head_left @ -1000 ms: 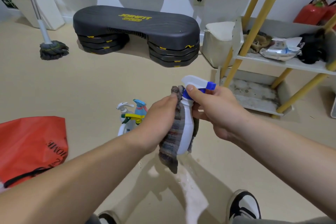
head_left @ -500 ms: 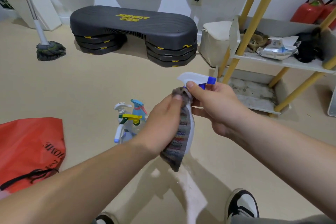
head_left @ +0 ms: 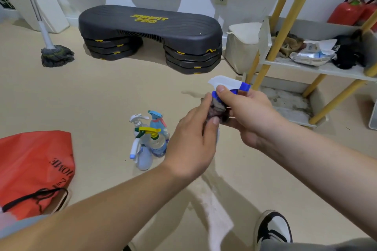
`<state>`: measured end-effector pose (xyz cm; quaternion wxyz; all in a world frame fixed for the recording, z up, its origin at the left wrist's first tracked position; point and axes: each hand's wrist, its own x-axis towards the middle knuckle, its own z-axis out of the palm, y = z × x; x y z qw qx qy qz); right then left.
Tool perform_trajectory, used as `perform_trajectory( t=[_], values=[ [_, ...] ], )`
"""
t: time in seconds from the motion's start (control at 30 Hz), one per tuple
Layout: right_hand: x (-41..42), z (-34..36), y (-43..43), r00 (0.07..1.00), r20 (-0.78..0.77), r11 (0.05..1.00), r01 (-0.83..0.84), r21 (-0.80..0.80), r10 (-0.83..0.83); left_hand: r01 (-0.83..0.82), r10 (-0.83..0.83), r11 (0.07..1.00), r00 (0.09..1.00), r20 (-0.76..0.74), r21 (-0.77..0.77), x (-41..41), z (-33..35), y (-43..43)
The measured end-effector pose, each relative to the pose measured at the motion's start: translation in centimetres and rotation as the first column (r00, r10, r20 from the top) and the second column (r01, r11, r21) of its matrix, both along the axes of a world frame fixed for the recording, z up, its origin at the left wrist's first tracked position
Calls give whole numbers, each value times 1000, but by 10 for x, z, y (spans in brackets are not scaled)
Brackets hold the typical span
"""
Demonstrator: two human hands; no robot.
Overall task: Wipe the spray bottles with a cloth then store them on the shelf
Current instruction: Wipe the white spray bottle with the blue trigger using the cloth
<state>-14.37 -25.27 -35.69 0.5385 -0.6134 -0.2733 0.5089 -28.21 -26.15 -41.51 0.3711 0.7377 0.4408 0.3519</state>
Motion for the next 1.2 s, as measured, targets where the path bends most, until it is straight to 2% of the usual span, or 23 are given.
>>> perform_trajectory(
  t=[0.03,0.1,0.17,0.2,0.23,0.27,0.3,0.33,0.37,0.4,0.43,0.5,0.53,0.6,0.63,0.67,0.73,0.77,0.8,0.87,1.0,1.1,1.2],
  values=[
    [0,0,0,1000,-1,1000,5,3,-5,-6,8,998,1000,24,-63,-3,-2,7],
    [-1,1,-1,1000,10,1000,11,12,-11,-75,125,918,987,105,-389,-11,1,20],
    [0,1,0,999,36,999,36,17,-36,-56,261,678,951,168,-733,-14,5,23],
    [0,0,1,998,40,999,44,19,-45,-44,293,609,940,173,-792,-11,4,22],
    [1,1,1,998,37,999,48,20,-49,-60,319,613,931,177,-788,-7,6,17],
    [1,1,2,998,34,999,47,17,-48,-94,328,681,926,188,-726,-1,7,9],
    [1,0,1,999,30,999,44,12,-44,-140,304,795,934,188,-591,3,5,1],
    [1,-1,1,999,28,999,36,7,-36,-160,228,916,962,151,-367,5,0,-4],
    [-1,-2,0,999,30,1000,28,-2,-28,-127,134,984,990,47,-129,4,-4,-6],
    [-3,-2,-1,999,39,1000,22,-11,-21,-59,62,997,995,-82,47,0,-7,-4],
    [-4,-3,-1,999,46,1000,22,-18,-21,-1,15,995,990,-143,102,-4,-9,1],
    [-5,-1,0,999,35,999,40,-24,-39,16,-20,999,994,-105,-34,-11,-15,16],
    [-5,0,1,998,35,998,51,-22,-50,-36,31,980,999,-27,-196,-13,-12,20],
    [-4,2,2,996,54,997,71,-11,-71,-105,237,808,959,156,-579,-9,-4,22],
    [-4,4,2,995,57,997,79,-9,-78,-119,292,765,940,177,-633,-6,-3,19],
    [-3,4,2,995,58,997,78,-10,-77,-143,268,798,954,132,-586,-2,-1,12],
    [-1,2,3,996,68,998,57,-18,-56,-126,136,969,990,31,-214,1,-5,-2],
    [-2,1,2,996,73,999,46,-29,-44,-66,65,997,997,-37,-30,0,-6,-4],
    [-3,1,1,997,76,998,38,-40,-35,-3,8,998,997,-72,62,-5,-9,2],
    [-5,0,-1,997,73,998,33,-50,-29,13,-12,1000,996,-88,0,-11,-10,20],
    [-8,0,0,993,117,998,38,-52,-32,-262,230,901,964,-131,-346,-15,-5,39],
    [-6,0,3,994,107,997,40,-67,-33,-248,209,958,947,-243,-142,-13,-2,36],
    [-8,-3,0,997,72,997,-3,-77,8,-256,248,965,960,-133,-47,-8,14,32]
  ],
)
